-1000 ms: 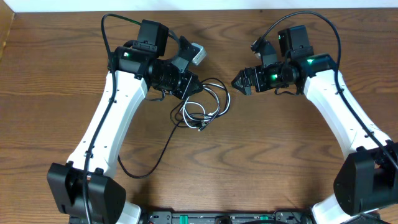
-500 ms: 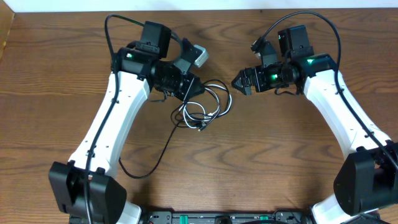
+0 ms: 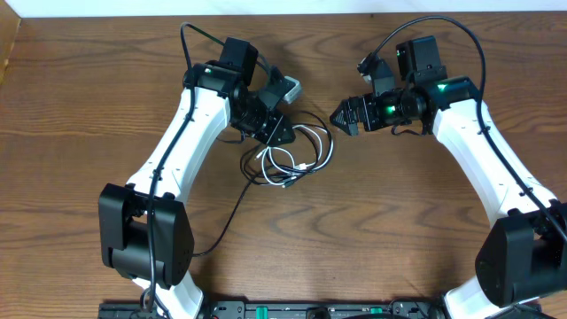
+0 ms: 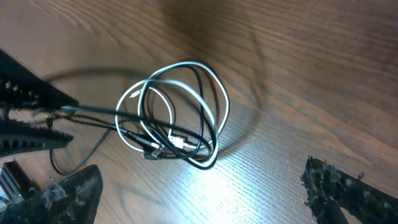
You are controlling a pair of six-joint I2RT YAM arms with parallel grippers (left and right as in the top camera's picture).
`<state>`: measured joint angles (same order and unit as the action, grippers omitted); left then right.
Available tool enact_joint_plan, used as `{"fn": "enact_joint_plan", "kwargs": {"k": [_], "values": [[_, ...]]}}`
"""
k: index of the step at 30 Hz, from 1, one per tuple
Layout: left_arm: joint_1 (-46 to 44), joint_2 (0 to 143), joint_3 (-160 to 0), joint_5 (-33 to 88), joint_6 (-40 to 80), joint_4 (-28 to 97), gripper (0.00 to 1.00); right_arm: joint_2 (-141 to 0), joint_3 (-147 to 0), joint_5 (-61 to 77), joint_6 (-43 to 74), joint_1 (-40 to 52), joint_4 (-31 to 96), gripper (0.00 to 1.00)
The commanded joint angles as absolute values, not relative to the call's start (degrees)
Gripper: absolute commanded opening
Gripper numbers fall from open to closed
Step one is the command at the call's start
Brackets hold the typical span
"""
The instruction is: Untangle cables
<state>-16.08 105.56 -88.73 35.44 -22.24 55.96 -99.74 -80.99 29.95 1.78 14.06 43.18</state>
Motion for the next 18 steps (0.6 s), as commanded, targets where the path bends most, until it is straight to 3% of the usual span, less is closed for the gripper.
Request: {"fn": "enact_joint_plan", "kwargs": {"k": [1, 14, 18], "values": [[-16.1, 105.4, -88.7, 35.1, -23.3, 55.6, 0.54, -100.1, -81.0, 29.9, 1.2, 14.3, 43.2, 0.99], [-16.1, 93.9, -92.7, 35.5, -20.7, 58.3, 0.69, -100.1, -81.0, 29.9, 1.2, 14.3, 43.2, 0.99], [-16.0, 88.1, -92.7, 35.5, -19.6, 58.2, 0.86, -100.1, -81.0, 29.9, 1.2, 14.3, 43.2, 0.99]]}}
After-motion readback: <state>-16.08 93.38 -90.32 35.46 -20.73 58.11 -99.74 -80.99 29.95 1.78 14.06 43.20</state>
